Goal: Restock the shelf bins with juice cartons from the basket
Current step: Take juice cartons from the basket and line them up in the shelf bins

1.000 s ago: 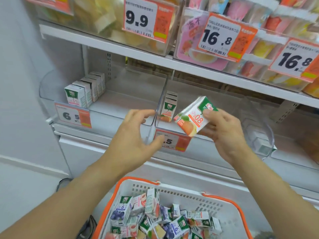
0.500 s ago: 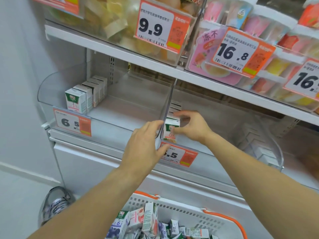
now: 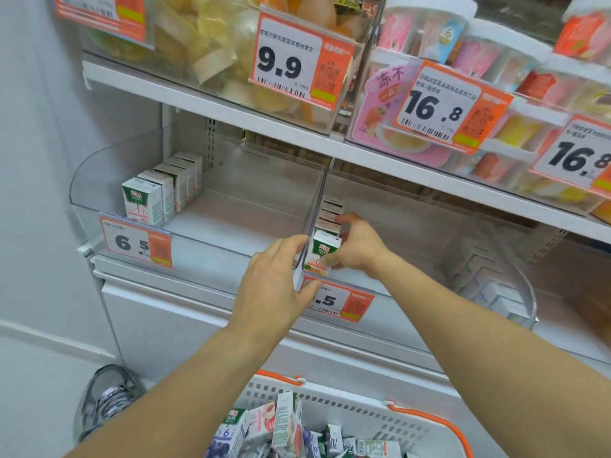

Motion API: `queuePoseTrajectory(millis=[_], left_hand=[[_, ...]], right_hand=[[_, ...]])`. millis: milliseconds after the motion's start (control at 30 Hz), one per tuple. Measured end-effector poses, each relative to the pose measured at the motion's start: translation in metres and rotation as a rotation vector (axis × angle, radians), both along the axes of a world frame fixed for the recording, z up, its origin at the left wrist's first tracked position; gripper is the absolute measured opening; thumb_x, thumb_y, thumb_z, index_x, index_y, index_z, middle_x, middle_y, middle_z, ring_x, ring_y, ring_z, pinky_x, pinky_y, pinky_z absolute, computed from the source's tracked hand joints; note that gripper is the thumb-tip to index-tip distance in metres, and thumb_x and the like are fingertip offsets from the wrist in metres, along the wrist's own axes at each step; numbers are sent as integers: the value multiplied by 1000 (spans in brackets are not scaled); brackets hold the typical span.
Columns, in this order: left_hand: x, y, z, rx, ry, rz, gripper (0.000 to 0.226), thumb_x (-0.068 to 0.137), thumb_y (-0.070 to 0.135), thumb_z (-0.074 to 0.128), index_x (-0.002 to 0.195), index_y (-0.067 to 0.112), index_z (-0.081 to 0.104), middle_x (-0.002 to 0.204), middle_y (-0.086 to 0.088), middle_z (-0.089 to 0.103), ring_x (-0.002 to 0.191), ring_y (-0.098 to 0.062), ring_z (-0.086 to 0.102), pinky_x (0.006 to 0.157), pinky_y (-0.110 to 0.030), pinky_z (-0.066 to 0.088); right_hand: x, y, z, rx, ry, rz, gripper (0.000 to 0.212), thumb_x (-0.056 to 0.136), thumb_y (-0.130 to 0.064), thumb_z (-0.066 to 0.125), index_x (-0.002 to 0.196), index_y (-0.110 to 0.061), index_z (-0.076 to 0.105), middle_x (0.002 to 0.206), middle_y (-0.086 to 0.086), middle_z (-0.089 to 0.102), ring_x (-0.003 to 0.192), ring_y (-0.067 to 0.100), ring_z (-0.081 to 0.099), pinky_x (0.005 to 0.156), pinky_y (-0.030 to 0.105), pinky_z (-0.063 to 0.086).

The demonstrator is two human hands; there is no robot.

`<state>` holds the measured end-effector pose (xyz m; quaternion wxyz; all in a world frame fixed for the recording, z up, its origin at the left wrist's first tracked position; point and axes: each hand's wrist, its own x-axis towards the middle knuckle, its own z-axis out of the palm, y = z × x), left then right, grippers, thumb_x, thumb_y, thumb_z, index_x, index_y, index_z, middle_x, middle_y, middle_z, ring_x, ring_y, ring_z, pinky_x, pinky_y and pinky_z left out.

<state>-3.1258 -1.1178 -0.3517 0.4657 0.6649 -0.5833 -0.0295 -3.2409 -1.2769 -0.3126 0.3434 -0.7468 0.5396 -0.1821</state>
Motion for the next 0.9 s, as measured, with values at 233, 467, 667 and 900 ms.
queuePoseTrajectory(millis=[233,467,667,900], left_hand=[[0,5,5,24,8,-37,63,79,31,80,135,25,52,120,8,62,102,-13,58,90,-32,48],[-5,25,15,-171,-176,-35,34,83,9,72,115,6,65,108,-8,61,97,-24,56,86,-29,43],[-33,56,-29,413,-274,-389,17,93,14,63,103,18,76,101,3,73,78,-11,55,76,-24,43],[-45,109,-119,1124,-435,-576,23,97,23,59,114,13,71,116,4,65,106,-20,62,87,-29,48]], right_hand=[[-24,15,12,-58,26,71,81,67,-8,89,138,-12,50,125,7,63,110,25,65,95,43,55],[-86,113,24,-560,-333,-14,23,81,-10,69,77,-33,66,74,-18,69,69,6,66,65,20,54],[-135,191,-77,-1,-88,289,10,89,-16,71,92,-25,71,90,-10,72,80,4,66,69,18,51],[-134,227,-193,391,533,545,40,95,-20,62,133,-11,53,127,8,59,112,26,60,91,34,50]])
